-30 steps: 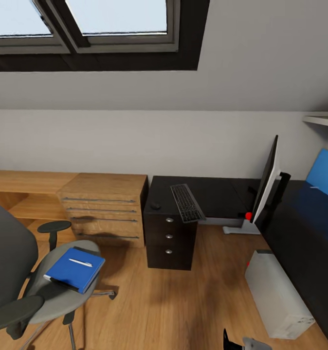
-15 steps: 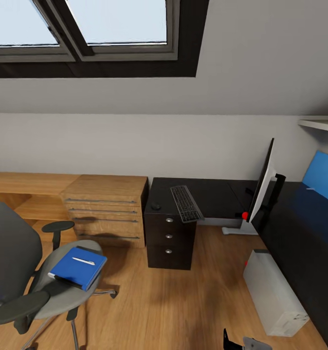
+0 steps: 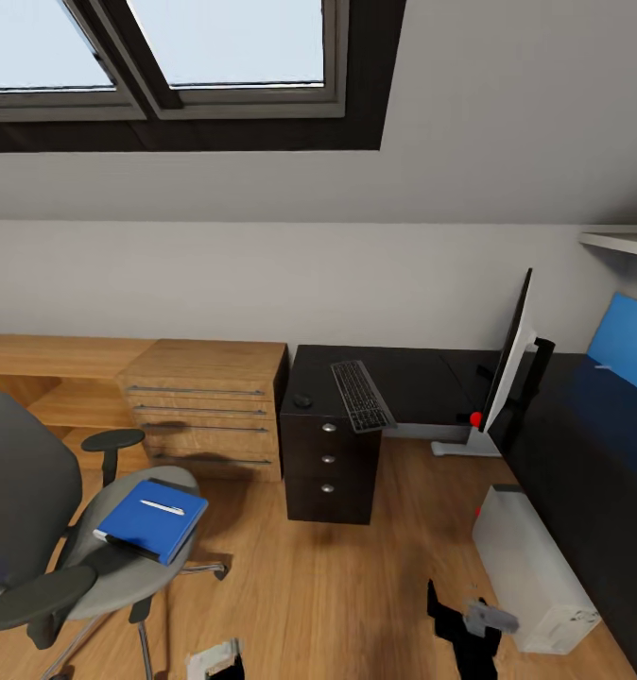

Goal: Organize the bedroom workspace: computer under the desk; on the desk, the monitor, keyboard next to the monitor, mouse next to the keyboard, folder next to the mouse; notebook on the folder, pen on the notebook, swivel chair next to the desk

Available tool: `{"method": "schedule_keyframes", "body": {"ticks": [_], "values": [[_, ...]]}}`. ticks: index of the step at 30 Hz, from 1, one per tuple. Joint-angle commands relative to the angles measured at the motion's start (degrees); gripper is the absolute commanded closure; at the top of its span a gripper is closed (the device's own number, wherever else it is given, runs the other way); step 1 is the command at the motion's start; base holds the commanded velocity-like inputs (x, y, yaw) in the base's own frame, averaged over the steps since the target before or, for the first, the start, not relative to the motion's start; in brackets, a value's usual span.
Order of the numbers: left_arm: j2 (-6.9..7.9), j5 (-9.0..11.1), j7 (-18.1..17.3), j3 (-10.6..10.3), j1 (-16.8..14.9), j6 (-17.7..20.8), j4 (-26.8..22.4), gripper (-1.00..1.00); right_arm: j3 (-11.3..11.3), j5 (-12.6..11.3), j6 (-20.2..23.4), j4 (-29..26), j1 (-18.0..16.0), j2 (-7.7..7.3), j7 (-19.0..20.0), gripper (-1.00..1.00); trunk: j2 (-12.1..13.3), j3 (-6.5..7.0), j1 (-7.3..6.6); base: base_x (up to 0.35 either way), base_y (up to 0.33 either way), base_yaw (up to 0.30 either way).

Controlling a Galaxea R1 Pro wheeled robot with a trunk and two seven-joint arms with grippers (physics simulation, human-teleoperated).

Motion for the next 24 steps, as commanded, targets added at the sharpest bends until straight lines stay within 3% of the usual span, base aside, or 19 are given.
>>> {"method": "schedule_keyframes", "body": {"ticks": [1, 5, 7, 8, 9, 12, 15, 17, 24], "values": [[0.43, 0.44, 1.88, -0.30, 0.01, 2.28, -3.27, -1.00, 0.38, -0.31, 1.94, -4.08, -0.15, -0.40, -1.04, -1.00, -0.06, -0.10, 0.01, 0.000, 0.000, 0.000], [0.83, 0.42, 4.51, -0.25, -2.06, 15.07, -8.81, -1.00, 0.34, -0.25, 11.98, -11.55, -2.86, -0.84, -4.93, -1.00, -0.06, -0.10, 0.01, 0.000, 0.000, 0.000], [0.64, 1.31, 5.26, -0.17, -7.59, 26.23, -10.87, -1.00, 0.40, -0.14, 24.05, -14.16, -7.56, -0.77, -9.17, -1.00, -0.06, -0.10, 0.01, 0.000, 0.000, 0.000], [0.41, 2.31, 5.49, -0.14, -10.52, 29.67, -11.38, -1.00, 0.43, -0.21, 30.20, -14.55, -10.21, -0.63, -10.74, -1.00, -0.06, -0.10, 0.01, 0.000, 0.000, 0.000], [0.32, 2.87, 5.60, -0.15, -11.84, 30.91, -11.62, -1.00, 0.44, -0.27, 33.01, -14.67, -11.49, -0.54, -11.29, -1.00, -0.06, -0.10, 0.01, 0.000, 0.000, 0.000], [0.18, 4.95, 5.67, -0.12, -15.23, 33.78, -12.79, -1.00, 0.45, -0.43, 40.65, -14.99, -15.44, -0.03, -12.58, -1.00, -0.06, -0.10, 0.01, 0.000, 0.000, 0.000], [0.31, 6.01, 5.85, -0.10, -16.81, 34.99, -12.82, -1.00, 0.22, -1.22, 43.96, -14.96, -17.46, 0.37, -12.44, -1.00, -0.06, -0.10, 0.01, 0.000, 0.000, 0.000], [0.74, 5.96, 5.83, -0.10, -17.26, 34.24, -11.71, -1.00, 0.10, -3.20, 43.67, -13.70, -18.04, 1.30, -11.13, -1.00, -0.06, -0.10, 0.01, 0.000, 0.000, 0.000], [3.90, 6.18, 5.43, -0.31, -17.52, 30.25, -11.73, -1.00, 0.14, -4.73, 43.44, -11.84, -18.37, 2.28, -9.73, -1.00, -0.06, -0.10, 0.01, 0.000, 0.000, 0.000]]}}
